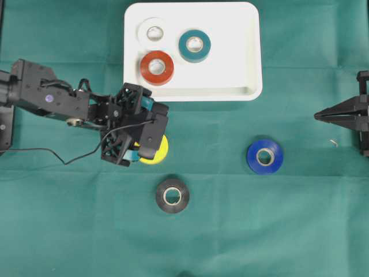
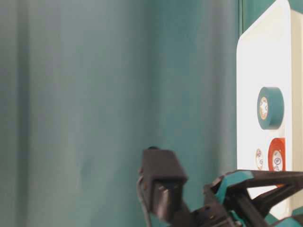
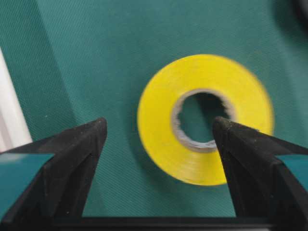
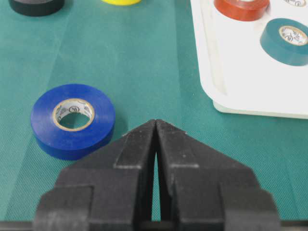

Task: Put the tape into the white case with the left arm.
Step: 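Move the left gripper down over the yellow tape roll, then close the left gripper on the yellow roll's edge and lift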

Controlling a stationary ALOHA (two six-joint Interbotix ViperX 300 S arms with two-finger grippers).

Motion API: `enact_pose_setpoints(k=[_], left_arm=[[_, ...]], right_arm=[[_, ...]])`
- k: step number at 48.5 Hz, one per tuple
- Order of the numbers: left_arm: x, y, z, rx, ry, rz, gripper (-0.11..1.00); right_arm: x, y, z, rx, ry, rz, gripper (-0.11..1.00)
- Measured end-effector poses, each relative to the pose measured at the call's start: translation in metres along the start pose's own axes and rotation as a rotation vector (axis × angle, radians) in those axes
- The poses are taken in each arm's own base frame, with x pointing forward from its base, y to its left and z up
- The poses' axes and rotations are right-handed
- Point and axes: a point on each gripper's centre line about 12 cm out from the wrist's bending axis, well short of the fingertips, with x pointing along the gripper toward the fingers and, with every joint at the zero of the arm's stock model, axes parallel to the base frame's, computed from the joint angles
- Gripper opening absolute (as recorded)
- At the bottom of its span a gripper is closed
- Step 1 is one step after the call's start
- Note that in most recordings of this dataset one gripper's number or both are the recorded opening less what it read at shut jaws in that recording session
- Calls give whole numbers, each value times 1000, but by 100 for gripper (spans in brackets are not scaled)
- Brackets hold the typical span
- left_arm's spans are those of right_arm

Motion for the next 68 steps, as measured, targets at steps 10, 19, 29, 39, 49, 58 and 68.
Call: enact_pose_setpoints(k=[10, 19, 29, 39, 49, 58, 68], left_arm=[[12, 4, 0, 20, 19, 0, 81], [22, 4, 0, 21, 37, -6, 71], [26, 3, -1, 18, 47, -10, 26], [26, 3, -1, 18, 45, -10, 26], [24, 3, 0, 18, 43, -10, 26], [6, 2, 11, 23, 18, -9, 26], [-24, -1, 30, 43, -19, -10, 26]], right_arm=[[0, 0, 0, 0, -2, 0, -9], [0, 0, 0, 0, 0, 0, -9], [0, 0, 1, 0, -3, 0, -9], [0, 0, 0, 0, -2, 0, -9], [0, 0, 0, 0, -2, 0, -9], [0, 0, 0, 0, -2, 0, -9], [0, 0, 0, 0, -2, 0, -9]])
